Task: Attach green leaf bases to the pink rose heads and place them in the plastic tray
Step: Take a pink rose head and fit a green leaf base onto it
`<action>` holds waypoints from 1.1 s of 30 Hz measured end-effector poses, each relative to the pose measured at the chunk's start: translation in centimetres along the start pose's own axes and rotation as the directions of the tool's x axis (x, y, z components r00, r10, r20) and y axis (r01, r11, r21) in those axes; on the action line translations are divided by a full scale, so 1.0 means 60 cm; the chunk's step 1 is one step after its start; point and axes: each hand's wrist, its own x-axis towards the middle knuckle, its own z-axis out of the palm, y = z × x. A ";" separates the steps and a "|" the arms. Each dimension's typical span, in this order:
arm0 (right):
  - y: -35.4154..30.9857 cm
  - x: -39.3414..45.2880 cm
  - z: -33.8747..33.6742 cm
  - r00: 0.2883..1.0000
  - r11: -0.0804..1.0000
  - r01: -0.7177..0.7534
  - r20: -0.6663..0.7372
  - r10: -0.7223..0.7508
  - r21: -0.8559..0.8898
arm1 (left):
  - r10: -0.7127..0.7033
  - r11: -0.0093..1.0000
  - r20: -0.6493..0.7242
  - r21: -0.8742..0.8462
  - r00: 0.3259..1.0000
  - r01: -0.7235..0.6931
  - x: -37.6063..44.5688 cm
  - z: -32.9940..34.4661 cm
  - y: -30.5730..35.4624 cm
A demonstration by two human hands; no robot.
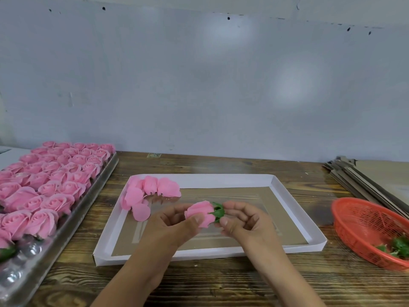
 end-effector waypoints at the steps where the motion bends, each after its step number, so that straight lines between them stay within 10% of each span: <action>1: 0.001 -0.001 0.000 1.000 1.000 0.007 0.011 -0.007 -0.001 | -0.003 1.000 0.000 -0.010 1.000 0.003 0.001 0.000 0.000; 33: -0.007 -0.003 -0.006 0.965 0.983 -0.113 0.220 0.144 -0.146 | 0.154 0.939 0.057 0.303 0.986 -0.164 0.005 0.000 -0.002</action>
